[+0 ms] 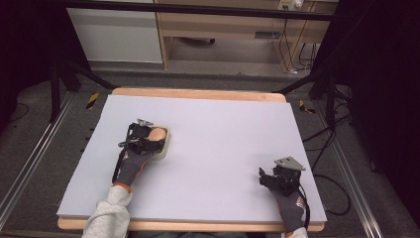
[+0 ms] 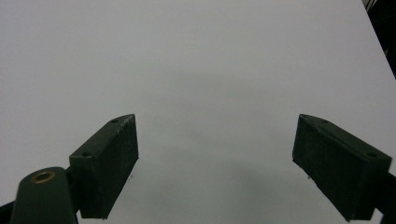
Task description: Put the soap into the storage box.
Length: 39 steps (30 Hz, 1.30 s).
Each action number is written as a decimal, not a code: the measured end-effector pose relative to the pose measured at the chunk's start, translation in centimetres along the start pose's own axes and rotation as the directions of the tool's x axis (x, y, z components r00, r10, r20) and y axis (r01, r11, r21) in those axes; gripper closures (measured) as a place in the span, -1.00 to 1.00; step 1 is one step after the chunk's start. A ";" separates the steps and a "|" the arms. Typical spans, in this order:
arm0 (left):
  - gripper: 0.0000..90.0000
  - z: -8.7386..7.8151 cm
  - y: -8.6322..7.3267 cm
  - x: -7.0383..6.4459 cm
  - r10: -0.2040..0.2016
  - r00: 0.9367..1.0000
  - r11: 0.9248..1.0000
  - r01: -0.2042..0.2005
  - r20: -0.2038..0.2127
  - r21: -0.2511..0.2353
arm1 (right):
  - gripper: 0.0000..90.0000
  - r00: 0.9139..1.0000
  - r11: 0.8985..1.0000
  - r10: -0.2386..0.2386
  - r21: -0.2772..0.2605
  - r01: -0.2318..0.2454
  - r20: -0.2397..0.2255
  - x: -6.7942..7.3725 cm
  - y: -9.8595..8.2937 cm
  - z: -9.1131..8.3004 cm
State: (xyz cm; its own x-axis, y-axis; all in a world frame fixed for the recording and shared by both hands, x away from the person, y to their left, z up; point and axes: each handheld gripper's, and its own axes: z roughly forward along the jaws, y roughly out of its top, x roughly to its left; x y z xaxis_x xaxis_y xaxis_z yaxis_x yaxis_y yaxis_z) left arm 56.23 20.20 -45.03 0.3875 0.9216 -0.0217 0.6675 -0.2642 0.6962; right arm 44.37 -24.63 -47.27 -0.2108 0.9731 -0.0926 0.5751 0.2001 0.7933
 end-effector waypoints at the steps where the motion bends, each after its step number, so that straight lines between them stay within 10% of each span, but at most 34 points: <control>1: -0.31 0.0 0.0 0.0 -0.002 1.000 1.000 0.002 0.001 0.000 | -0.68 1.000 1.000 -0.001 0.000 0.001 0.001 0.0 0.0 0.0; 39: -0.45 -5.7 -2.0 -0.3 0.018 0.999 0.984 -0.010 0.046 -0.177 | -0.72 1.000 1.000 0.027 -0.007 -0.026 0.015 -0.9 -0.2 -0.2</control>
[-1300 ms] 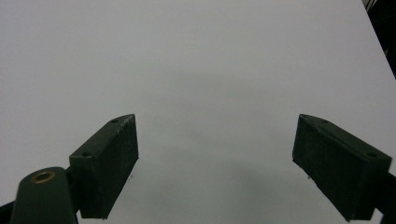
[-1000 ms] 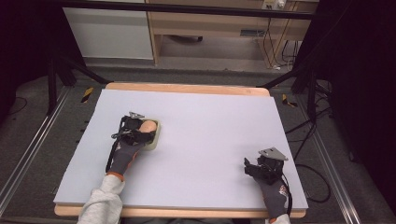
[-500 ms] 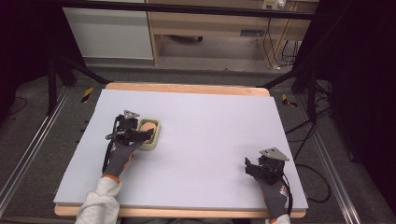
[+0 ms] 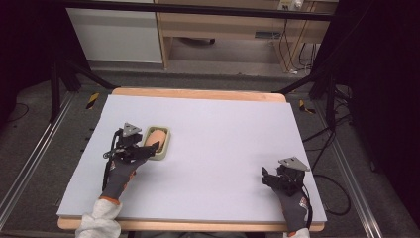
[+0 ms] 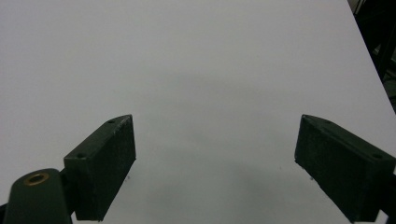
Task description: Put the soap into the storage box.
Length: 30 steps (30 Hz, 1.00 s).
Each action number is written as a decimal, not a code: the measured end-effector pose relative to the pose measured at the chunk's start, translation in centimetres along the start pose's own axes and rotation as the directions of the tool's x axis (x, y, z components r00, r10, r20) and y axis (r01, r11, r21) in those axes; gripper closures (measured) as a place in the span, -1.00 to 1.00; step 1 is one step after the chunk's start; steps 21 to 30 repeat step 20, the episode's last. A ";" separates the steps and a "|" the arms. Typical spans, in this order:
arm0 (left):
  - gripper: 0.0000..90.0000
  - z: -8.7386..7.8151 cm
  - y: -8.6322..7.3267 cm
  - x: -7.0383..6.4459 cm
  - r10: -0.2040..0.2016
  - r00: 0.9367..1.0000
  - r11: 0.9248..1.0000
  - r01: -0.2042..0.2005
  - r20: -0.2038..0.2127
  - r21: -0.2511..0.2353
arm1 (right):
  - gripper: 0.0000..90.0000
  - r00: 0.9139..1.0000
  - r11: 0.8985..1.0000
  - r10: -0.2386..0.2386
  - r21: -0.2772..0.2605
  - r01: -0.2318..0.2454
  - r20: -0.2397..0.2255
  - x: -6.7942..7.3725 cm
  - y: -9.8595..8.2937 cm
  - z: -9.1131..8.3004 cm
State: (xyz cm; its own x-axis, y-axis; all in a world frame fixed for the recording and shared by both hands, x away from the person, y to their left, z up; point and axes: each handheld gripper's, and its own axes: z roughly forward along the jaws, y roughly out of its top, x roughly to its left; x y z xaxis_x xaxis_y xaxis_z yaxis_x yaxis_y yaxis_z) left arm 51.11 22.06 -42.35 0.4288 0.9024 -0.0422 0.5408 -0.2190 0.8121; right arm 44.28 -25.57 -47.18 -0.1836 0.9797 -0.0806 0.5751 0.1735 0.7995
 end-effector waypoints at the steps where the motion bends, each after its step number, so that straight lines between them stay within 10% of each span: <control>1: -0.46 -0.2 -0.1 0.0 0.000 1.000 1.000 0.000 0.001 -0.001 | -0.72 1.000 1.000 -0.002 0.005 0.002 0.006 -0.1 0.0 0.0; 30: -0.47 -3.6 -4.3 1.6 -0.020 0.999 0.999 0.018 -0.049 -0.048 | -0.74 1.000 0.999 0.001 0.040 -0.001 0.012 -0.9 -0.3 0.3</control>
